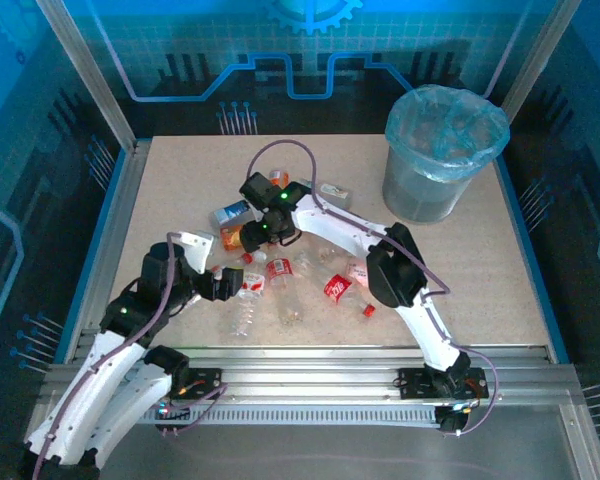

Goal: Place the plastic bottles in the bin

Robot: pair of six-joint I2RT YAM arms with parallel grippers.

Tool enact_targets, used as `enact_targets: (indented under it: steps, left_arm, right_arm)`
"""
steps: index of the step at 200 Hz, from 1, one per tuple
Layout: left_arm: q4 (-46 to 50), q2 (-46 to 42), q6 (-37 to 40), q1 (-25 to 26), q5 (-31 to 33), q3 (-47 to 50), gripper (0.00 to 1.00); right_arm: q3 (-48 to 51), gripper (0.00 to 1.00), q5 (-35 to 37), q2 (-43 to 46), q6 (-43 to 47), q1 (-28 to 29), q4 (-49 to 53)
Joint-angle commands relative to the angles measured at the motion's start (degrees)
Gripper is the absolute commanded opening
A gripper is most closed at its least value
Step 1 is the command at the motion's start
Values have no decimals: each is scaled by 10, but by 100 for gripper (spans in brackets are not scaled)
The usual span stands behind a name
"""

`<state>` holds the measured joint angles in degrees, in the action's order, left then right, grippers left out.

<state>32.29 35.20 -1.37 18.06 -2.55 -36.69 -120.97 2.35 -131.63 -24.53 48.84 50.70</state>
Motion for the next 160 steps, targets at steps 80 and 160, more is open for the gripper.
enact_targets:
  steps: [80,160]
  left_arm:
    - [-12,-6,3,3,7,5,97]
    - [-13,0,2,3,15,4,97]
  right_arm:
    - [-74,71,-13,-61,-12,-9,72]
    - [-64,62,-6,-73,-8,-18,72]
